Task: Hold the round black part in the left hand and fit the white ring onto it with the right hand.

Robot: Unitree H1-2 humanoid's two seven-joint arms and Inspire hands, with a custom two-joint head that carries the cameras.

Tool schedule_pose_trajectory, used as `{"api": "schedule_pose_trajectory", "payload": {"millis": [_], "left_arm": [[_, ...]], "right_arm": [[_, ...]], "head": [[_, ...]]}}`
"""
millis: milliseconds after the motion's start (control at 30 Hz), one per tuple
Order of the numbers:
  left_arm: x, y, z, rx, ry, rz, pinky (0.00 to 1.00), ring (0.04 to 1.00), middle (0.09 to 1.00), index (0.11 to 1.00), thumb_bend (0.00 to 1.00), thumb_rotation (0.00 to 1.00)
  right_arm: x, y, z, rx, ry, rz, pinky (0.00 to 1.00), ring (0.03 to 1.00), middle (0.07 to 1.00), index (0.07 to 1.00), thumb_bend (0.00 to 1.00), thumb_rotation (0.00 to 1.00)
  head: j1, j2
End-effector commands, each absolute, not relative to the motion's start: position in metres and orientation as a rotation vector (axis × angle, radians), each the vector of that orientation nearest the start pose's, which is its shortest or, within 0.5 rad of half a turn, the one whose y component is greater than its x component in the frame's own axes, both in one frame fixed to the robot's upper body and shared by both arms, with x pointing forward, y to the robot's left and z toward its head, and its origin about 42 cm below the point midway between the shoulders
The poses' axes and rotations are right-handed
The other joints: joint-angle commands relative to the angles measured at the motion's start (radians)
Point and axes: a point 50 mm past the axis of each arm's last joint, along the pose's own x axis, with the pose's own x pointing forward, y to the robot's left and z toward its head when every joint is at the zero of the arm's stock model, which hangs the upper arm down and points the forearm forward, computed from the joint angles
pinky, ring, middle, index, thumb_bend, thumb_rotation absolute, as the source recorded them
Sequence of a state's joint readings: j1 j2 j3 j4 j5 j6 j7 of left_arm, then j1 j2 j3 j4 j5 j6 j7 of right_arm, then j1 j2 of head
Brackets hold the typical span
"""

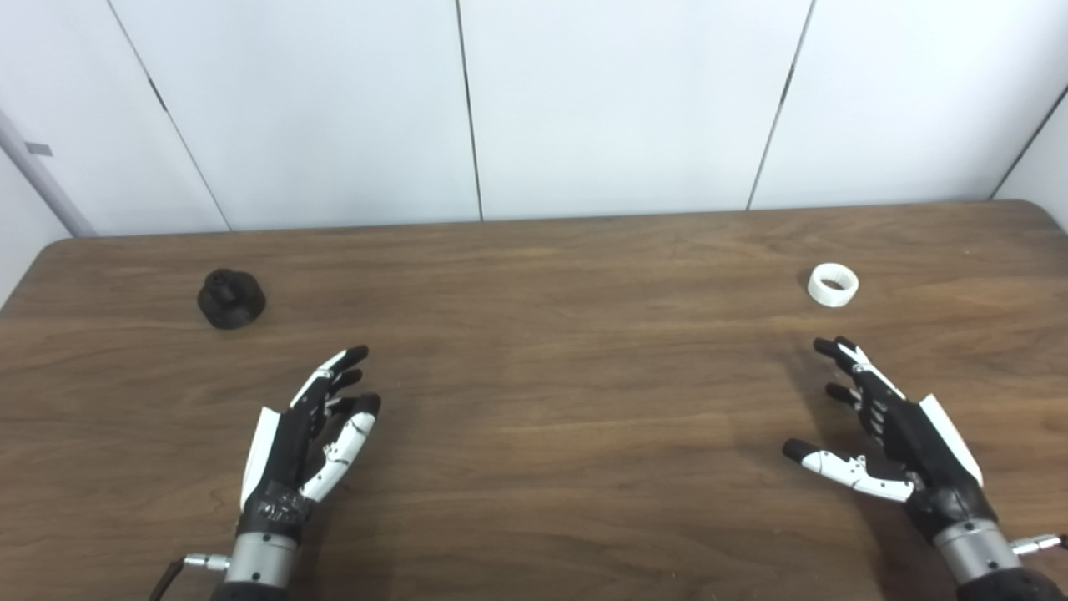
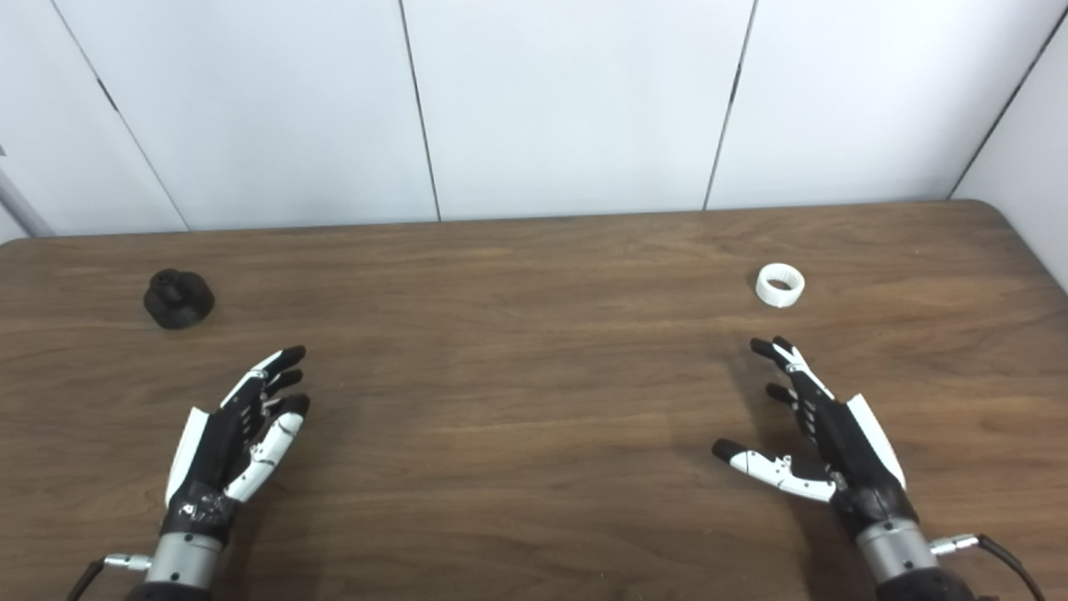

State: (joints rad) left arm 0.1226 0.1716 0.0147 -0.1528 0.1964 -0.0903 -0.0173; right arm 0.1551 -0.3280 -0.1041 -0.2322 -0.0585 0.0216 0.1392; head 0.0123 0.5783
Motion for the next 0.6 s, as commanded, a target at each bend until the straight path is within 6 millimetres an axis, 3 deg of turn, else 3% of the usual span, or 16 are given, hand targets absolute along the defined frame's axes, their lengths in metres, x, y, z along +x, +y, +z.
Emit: {"api": "schedule_pose_trajectory", "payload": {"millis": [0, 467, 567], "left_arm": [[0.2473, 0.2679, 0.1206, 0.386, -0.142, -0.024, 0.76, 0.868, 0.902, 0.861, 0.5, 0.65], [0.2471, 0.2676, 0.1192, 0.381, -0.141, -0.021, 0.76, 0.861, 0.899, 0.862, 0.49, 0.63], [0.2472, 0.2685, 0.1182, 0.402, -0.144, -0.013, 0.75, 0.846, 0.887, 0.853, 0.5, 0.59]], "right_arm": [[0.2341, -0.3319, 0.1469, -0.418, -0.074, 0.054, 0.91, 0.988, 1.0, 0.907, 0.5, 0.2], [0.2334, -0.3319, 0.1467, -0.423, -0.078, 0.055, 0.9, 0.985, 1.0, 0.909, 0.49, 0.19], [0.233, -0.3317, 0.1465, -0.42, -0.077, 0.054, 0.9, 0.987, 1.0, 0.909, 0.49, 0.18]], "head": [[0.001, -0.001], [0.002, -0.004], [0.001, -0.004]]}}
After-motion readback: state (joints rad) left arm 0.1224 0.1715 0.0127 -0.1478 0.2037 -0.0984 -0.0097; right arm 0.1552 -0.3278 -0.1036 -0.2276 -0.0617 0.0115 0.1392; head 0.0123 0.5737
